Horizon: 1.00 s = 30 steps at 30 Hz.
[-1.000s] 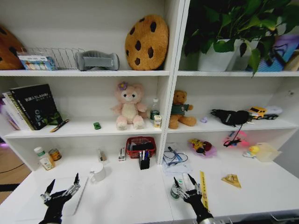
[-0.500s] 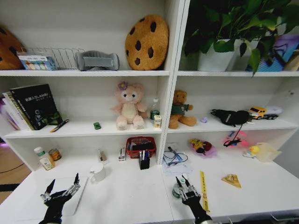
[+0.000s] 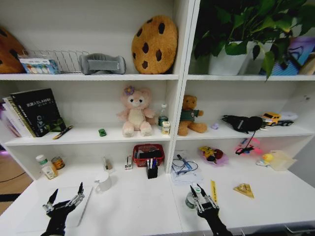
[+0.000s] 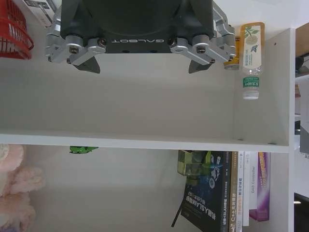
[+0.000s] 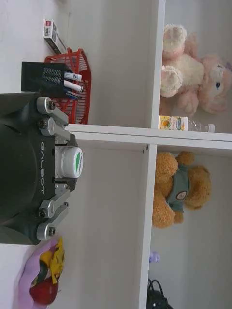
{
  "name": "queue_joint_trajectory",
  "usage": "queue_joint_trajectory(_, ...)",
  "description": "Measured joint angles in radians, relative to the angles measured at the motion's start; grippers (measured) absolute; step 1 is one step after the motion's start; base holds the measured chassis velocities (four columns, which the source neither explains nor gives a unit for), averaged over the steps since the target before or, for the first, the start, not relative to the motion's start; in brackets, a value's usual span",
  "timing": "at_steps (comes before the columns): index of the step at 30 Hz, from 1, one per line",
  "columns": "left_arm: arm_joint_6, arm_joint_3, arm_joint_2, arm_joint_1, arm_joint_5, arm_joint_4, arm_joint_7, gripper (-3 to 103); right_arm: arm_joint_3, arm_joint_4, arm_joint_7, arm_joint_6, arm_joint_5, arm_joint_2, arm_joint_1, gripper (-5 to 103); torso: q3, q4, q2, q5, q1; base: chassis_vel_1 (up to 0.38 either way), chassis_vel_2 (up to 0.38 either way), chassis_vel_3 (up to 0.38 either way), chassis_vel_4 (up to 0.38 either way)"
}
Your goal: Organize the objects on the table.
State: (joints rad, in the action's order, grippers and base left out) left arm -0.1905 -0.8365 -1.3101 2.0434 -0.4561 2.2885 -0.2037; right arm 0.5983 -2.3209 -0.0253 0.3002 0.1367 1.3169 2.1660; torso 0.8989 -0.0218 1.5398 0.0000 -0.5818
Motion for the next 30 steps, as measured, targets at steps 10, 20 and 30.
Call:
queue_joint_trajectory(10, 0.0, 0.0, 0.0, 0.0, 0.0, 0.0, 0.0, 100, 0.007, -0.031, -0.162, 0.13, -0.124, 0.026, 0.271, 30, 0.0, 0.0003, 0.0, -0.0001, 0.0, 0.0, 0.0, 0.0, 0.0)
queue_joint_trajectory(20, 0.0, 0.0, 0.0, 0.0, 0.0, 0.0, 0.0, 100, -0.032, 0.15, -0.242, 0.283, -0.288, 0.099, 0.32, 30, 0.0, 0.0, 0.0, 0.0, 0.0, 0.0, 0.0, 0.0, 0.0)
queue_joint_trajectory(30, 0.0, 0.0, 0.0, 0.0, 0.0, 0.0, 0.0, 100, -0.067, 0.486, -0.223, 0.307, -0.267, 0.102, 0.148, 30, 0.0, 0.0001, 0.0, 0.0002, 0.0, 0.0, 0.0, 0.0, 0.0)
